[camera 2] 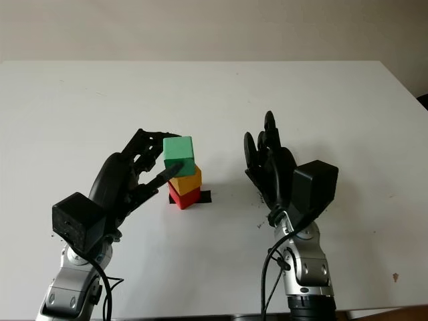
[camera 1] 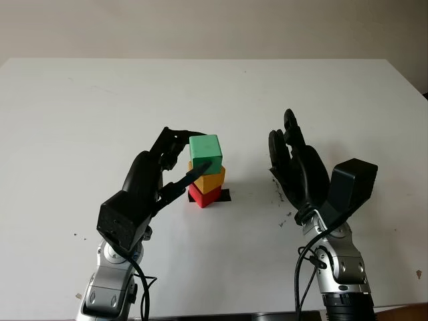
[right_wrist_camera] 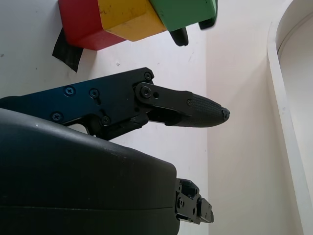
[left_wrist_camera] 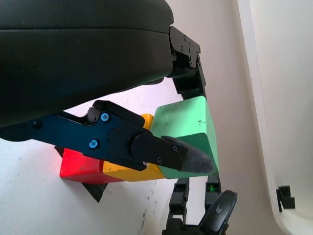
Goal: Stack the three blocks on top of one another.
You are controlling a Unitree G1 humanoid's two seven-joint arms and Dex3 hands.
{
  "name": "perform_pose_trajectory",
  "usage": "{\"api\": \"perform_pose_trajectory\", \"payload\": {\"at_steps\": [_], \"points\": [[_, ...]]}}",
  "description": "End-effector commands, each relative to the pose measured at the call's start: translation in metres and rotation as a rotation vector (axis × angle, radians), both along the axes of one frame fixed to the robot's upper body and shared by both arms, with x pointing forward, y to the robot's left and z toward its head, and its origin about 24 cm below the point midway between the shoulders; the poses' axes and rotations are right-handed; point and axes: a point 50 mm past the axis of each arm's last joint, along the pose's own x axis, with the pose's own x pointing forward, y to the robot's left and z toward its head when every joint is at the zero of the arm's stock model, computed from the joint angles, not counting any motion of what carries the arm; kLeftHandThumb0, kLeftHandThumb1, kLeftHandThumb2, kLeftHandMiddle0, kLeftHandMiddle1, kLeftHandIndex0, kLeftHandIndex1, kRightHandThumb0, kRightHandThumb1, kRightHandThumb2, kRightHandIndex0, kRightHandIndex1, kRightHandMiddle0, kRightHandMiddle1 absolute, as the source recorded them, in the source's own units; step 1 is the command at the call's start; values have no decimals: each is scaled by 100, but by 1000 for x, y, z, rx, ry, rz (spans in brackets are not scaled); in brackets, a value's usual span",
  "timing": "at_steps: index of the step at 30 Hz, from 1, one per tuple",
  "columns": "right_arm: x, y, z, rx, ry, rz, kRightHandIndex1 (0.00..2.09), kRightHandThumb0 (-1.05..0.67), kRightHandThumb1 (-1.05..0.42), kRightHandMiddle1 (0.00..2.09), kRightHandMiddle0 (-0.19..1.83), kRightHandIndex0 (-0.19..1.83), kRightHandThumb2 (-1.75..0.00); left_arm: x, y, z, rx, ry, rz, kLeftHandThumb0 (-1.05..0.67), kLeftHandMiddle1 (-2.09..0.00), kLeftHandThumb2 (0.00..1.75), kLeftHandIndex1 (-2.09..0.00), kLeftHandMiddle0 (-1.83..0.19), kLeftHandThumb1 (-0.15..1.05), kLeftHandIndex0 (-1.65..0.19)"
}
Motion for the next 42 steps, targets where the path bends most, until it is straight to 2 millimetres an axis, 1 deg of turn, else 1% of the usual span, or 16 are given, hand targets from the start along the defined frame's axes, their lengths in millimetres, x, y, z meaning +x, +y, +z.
{"api": "perform_pose_trajectory", "payload": {"at_steps": [1,3,9,14,18,19,21,22,23,27,30,32,35,37,39,42], "points": [[0,-2,5,-14,-24,-8,0,-57,-105,0,-19,-19,-55,-3,-1,5,5,-27,-19,-68,-5,20,-30,-11,105,-22],[0,-2,5,-10,-22,-8,0,-57,-105,0,-19,-19,-56,-5,0,6,2,-27,-28,-70,-5,20,-16,-8,105,-21],[1,-2,5,-11,-23,-6,0,-57,-105,0,-19,-19,-56,-11,5,7,-24,-48,-54,-71,-3,22,-6,-2,105,-15],[1,-3,5,-14,-24,-3,0,-57,-105,0,-19,-19,-56,-16,12,7,-2,-77,-67,-73,-3,27,-3,3,105,-6],[1,-3,5,-17,-23,-2,0,-57,-105,0,-19,-19,-56,-19,18,8,26,-108,-60,-74,-5,31,-4,3,105,-2],[1,-4,5,-15,-24,-2,0,-57,-105,0,-19,-19,-56,-19,20,8,9,-112,-52,-75,-5,32,-4,3,105,-2],[2,-4,5,-14,-25,-3,0,-57,-105,0,-19,-19,-56,-22,25,12,-21,-121,9,-77,-5,35,-4,3,105,-1],[2,-4,6,-13,-25,-3,0,-57,-105,0,-19,-19,-56,-23,28,13,-28,-125,41,-78,-6,42,-5,2,105,-1],[2,-4,6,-5,-22,-5,0,-57,-105,0,-19,-19,-56,-23,30,15,-45,-134,75,-78,-6,45,-5,1,105,-1],[3,-4,6,-8,-21,-2,0,-57,-105,0,-19,-19,-55,-12,45,24,-108,-186,203,-77,-5,54,-4,3,105,2],[4,-3,6,-12,-19,-4,0,-57,-105,0,-19,-19,-55,7,65,24,-174,-226,284,-74,-5,56,-6,3,105,1],[4,-3,6,-12,-20,-5,0,-56,-105,0,-19,-19,-55,15,72,22,-198,-230,311,-71,-5,58,-5,4,105,1],[4,-3,6,-15,-21,-3,0,-57,-105,0,-19,-19,-55,26,77,16,-247,-208,340,-68,-6,60,-5,2,105,2],[5,-3,6,-20,-19,-3,0,-57,-105,0,-19,-19,-55,33,79,9,-291,-166,325,-68,-5,59,-4,4,105,5],[6,-2,5,-28,-18,-3,0,-58,-105,0,-19,-19,-56,37,80,5,-320,-131,307,-67,-4,61,-2,7,105,9],[6,-2,5,-31,-17,-3,0,-59,-105,0,-19,-19,-56,42,79,-1,-339,-101,289,-67,-5,63,-3,8,105,8]]}}
